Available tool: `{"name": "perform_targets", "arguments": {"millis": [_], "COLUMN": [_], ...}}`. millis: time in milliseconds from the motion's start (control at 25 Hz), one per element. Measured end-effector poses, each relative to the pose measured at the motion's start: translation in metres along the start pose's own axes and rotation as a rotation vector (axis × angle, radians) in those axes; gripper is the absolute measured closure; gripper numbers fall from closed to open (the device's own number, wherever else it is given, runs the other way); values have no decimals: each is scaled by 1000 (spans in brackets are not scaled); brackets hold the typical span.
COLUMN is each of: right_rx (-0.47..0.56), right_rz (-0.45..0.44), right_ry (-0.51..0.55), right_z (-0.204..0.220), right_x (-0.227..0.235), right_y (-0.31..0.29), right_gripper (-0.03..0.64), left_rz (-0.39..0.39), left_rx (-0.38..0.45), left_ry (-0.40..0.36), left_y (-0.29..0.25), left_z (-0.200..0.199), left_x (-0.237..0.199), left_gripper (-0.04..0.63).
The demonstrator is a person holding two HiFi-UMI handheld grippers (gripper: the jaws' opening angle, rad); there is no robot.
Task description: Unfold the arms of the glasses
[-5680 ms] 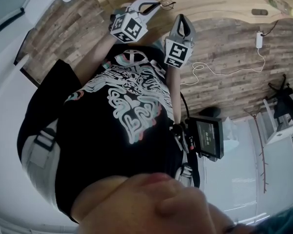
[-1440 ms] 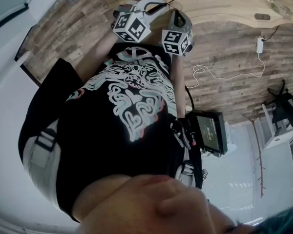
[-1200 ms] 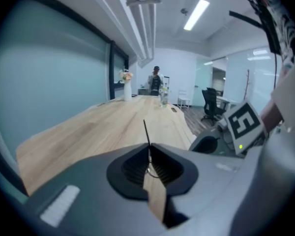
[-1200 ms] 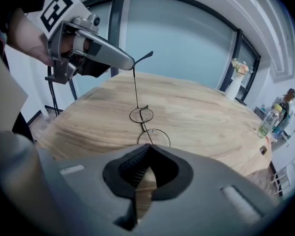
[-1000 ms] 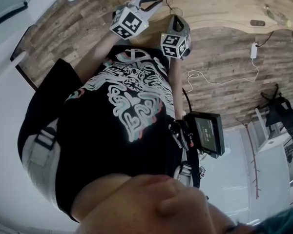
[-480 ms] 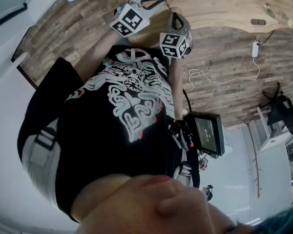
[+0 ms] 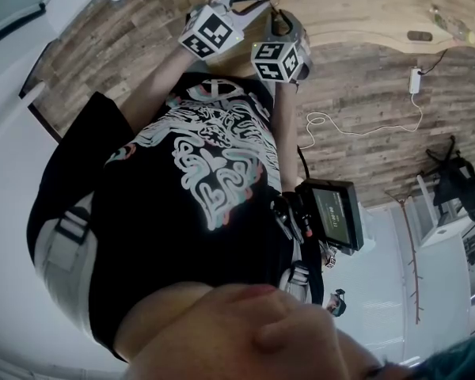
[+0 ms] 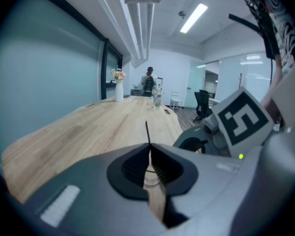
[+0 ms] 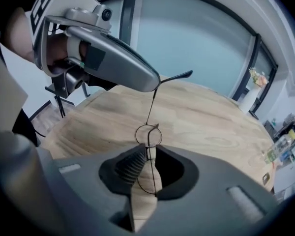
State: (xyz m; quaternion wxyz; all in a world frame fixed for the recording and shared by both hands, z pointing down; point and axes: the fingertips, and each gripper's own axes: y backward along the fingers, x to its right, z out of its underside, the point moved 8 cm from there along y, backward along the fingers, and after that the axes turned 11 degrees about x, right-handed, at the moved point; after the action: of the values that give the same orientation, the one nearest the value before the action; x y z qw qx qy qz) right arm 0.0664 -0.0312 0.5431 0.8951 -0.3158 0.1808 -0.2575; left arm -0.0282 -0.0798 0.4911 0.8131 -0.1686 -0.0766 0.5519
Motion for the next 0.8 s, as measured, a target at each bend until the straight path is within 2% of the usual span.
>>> {"name": "perform_targets", "arguments": {"millis": [400, 680, 760, 800], "right_rx": [-29, -72, -78, -80], "right_rz": [-21, -43, -38, -41], "right_ry": [113, 131, 140, 139], "right_z": [-5, -6, -6, -6], "right_x": [-5, -6, -7, -7], "right_y": [-11, -17, -18, -18], "right_gripper": [552, 563, 612, 612], "left_rz": [10, 11, 8, 6], "left_rx": [7, 10, 14, 16], "left_ry": [5, 12, 17, 19], "left_y": [2, 6, 8, 9], "left_z": [-2, -4, -3, -3], "left_x": [3, 3, 3, 3], "left_gripper": [595, 595, 595, 595]}}
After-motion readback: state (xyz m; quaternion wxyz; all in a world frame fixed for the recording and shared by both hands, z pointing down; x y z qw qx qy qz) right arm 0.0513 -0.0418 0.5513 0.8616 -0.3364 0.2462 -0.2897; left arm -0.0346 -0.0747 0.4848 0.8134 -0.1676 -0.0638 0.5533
